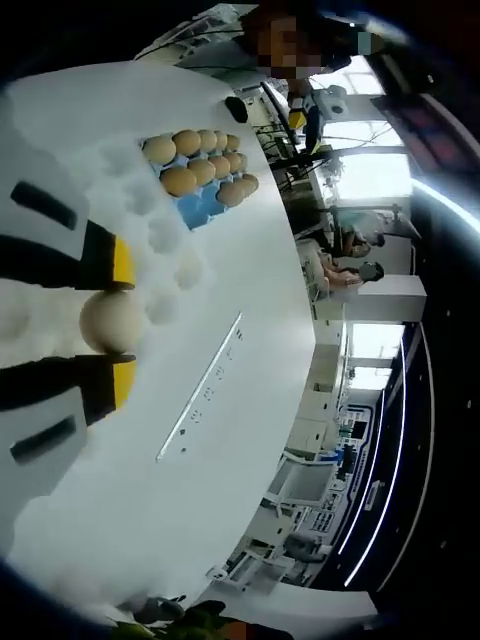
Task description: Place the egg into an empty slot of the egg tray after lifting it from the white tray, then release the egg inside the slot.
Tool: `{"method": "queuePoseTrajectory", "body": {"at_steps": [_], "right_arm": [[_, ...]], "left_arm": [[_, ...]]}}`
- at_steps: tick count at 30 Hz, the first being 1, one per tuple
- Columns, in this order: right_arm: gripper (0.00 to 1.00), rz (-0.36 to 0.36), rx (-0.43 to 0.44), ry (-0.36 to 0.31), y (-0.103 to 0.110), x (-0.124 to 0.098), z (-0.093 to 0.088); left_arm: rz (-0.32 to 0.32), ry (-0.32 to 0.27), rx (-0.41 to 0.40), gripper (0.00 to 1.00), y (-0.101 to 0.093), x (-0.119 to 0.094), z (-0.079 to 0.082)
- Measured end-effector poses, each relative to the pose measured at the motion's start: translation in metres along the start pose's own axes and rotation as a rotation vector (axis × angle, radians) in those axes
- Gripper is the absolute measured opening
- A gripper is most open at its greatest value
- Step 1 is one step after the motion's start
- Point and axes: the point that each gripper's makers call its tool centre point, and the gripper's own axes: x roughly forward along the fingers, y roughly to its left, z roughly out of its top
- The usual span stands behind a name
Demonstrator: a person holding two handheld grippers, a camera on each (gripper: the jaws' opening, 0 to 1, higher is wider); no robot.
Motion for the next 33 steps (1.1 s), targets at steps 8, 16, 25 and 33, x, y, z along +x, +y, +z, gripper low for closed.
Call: {"method": "queuePoseTrajectory", "body": {"at_steps": [8,16,25,33], "right_arm": [[0.25,0.078,-0.029,-0.042,0.031,0.024,0.023],[0.25,0.166,-0.056,-0.070,0.065,0.050,0.041],[0.25,0.248,-0.074,-0.094,0.097,0.076,0.057],[0.25,0.318,-0.106,-0.098,0.124,0.101,0.065]], "left_arm": [[0.012,0.003,-0.002,0.43,0.001,-0.006,-0.001],[0.015,0.005,-0.002,0.43,0.002,-0.008,-0.002],[0.015,0.004,-0.001,0.43,0.003,-0.007,-0.002],[0.016,0.003,-0.001,0.43,0.003,-0.007,-0.002]]}}
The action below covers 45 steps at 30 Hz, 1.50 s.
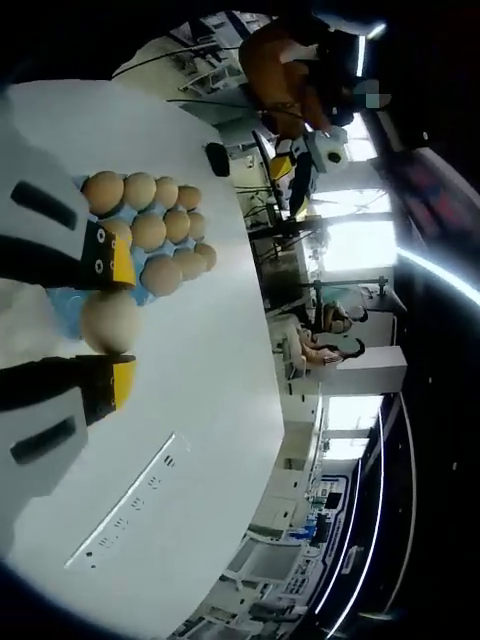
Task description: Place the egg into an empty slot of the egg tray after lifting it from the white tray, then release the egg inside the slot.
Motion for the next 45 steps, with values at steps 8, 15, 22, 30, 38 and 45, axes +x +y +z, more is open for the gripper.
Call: {"method": "queuePoseTrajectory", "body": {"at_steps": [8,15,22,30,38,45], "right_arm": [[0.25,0.055,-0.010,0.011,0.014,0.024,0.001],[0.25,0.079,-0.018,0.040,0.021,0.037,-0.005],[0.25,0.093,-0.020,0.054,0.022,0.045,-0.009],[0.25,0.098,-0.018,0.081,0.022,0.051,-0.017],[0.25,0.114,-0.029,0.104,0.024,0.055,-0.021],[0.25,0.129,-0.046,0.135,0.027,0.058,-0.027]], "left_arm": [[-0.002,0.003,-0.003,0.43,0.000,0.000,-0.002],[0.002,0.003,-0.004,0.43,0.001,-0.001,-0.003],[0.002,0.003,-0.006,0.43,0.001,0.000,-0.003],[0.002,0.003,-0.005,0.43,0.000,0.001,-0.003],[-0.001,0.001,-0.007,0.43,0.001,0.002,-0.004],[0.000,-0.002,-0.005,0.43,0.002,0.002,-0.003]]}}
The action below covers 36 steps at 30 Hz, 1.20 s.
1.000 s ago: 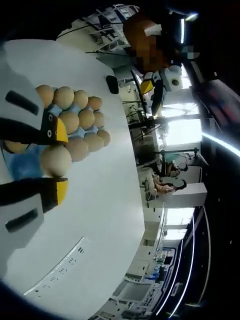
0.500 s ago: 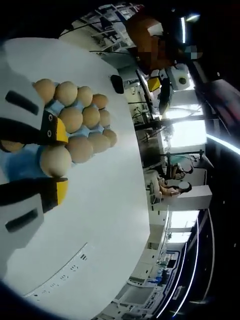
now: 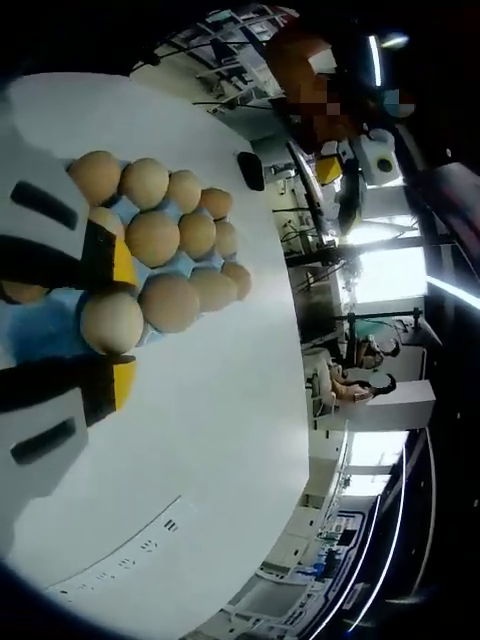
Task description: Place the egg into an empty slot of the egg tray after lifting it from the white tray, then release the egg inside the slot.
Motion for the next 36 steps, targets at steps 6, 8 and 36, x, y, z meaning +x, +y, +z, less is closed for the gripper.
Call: {"method": "queuePoseTrajectory", "body": {"at_steps": [6,8,36], "right_arm": [[0.25,0.003,-0.010,-0.004,0.000,0.000,0.000],[0.25,0.004,-0.007,-0.007,0.000,0.000,0.000],[0.30,-0.031,-0.039,-0.018,-0.002,-0.015,-0.010]], "left_arm": [[0.001,-0.004,-0.002,0.43,0.001,0.000,0.000],[0.000,-0.002,0.000,0.43,0.001,0.000,0.000],[-0.001,-0.006,0.008,0.43,0.000,0.001,0.005]]}}
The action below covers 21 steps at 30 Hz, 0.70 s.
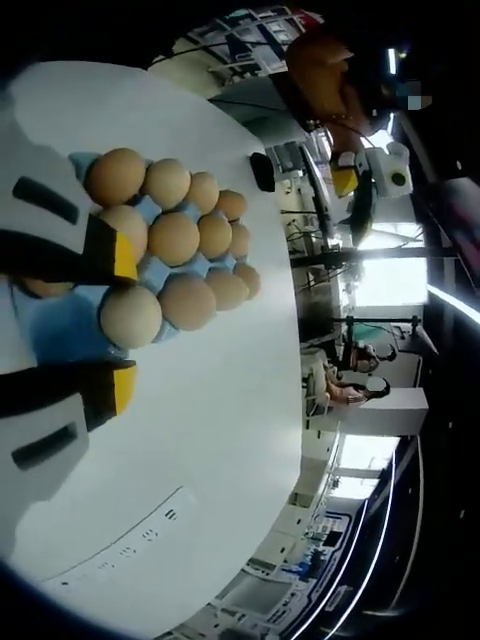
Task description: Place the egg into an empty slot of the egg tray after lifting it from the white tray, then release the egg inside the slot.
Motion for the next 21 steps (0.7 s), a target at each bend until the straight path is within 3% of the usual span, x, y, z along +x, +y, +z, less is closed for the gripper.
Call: {"method": "queuePoseTrajectory", "body": {"at_steps": [9,21], "right_arm": [[0.30,-0.040,0.030,-0.045,-0.005,-0.024,0.003],[0.30,-0.130,0.074,-0.053,-0.020,-0.060,-0.016]], "left_arm": [[-0.001,-0.004,0.001,0.43,-0.001,0.002,0.002],[-0.007,-0.004,0.003,0.43,-0.004,0.004,0.004]]}}
